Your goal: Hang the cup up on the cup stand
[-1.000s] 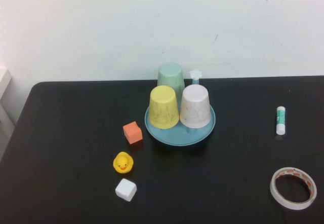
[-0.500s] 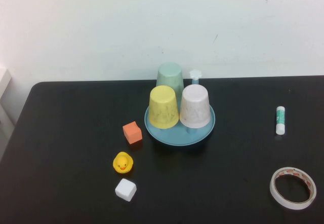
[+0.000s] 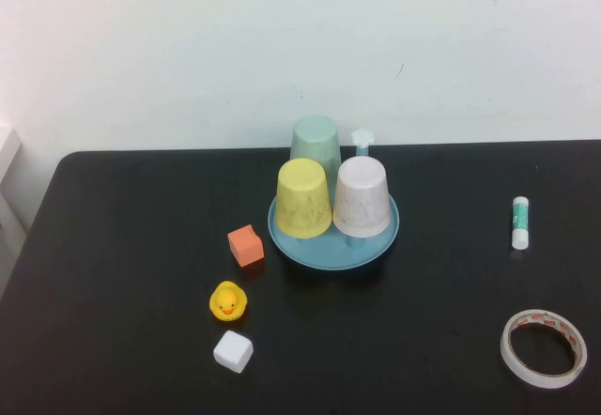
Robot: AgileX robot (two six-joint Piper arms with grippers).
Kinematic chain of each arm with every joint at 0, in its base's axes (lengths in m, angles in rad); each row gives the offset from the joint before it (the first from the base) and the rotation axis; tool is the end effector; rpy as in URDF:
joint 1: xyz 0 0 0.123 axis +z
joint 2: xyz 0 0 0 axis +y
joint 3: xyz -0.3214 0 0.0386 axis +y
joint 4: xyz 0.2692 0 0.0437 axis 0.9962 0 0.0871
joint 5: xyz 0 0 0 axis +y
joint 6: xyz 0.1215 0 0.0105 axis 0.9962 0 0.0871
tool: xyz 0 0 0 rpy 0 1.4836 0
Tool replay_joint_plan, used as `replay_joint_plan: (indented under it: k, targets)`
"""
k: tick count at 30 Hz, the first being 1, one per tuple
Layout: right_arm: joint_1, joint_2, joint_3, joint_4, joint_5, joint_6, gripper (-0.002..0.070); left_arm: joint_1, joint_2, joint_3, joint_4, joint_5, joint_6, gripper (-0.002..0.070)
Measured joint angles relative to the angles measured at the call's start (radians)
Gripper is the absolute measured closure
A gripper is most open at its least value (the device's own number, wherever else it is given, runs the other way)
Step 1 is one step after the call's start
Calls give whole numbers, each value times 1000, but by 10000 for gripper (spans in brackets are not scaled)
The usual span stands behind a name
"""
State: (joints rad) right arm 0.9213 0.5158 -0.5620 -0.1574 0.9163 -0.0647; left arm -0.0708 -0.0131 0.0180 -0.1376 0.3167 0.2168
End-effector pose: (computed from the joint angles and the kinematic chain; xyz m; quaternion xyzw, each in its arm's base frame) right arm 0.0681 0.0645 0.2863 -0.4535 0.8013 0.0898 0.3796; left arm 0.0656 -0.0099 0.1717 0.0746 0.7804 -0.0120 0.6206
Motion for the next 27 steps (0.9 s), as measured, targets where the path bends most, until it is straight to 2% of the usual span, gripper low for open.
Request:
replay_joint_plan:
  k: [18, 21, 27]
  targets:
    - [-8, -21, 3, -25, 0, -20, 678, 0, 0, 0, 2, 0, 10, 676]
    - [-91, -93, 41, -49, -96, -23, 678, 0, 0, 0, 2, 0, 10, 676]
    - [-420, -251, 238, -74, -459, -23, 678, 0, 0, -1, 2, 0, 10, 676]
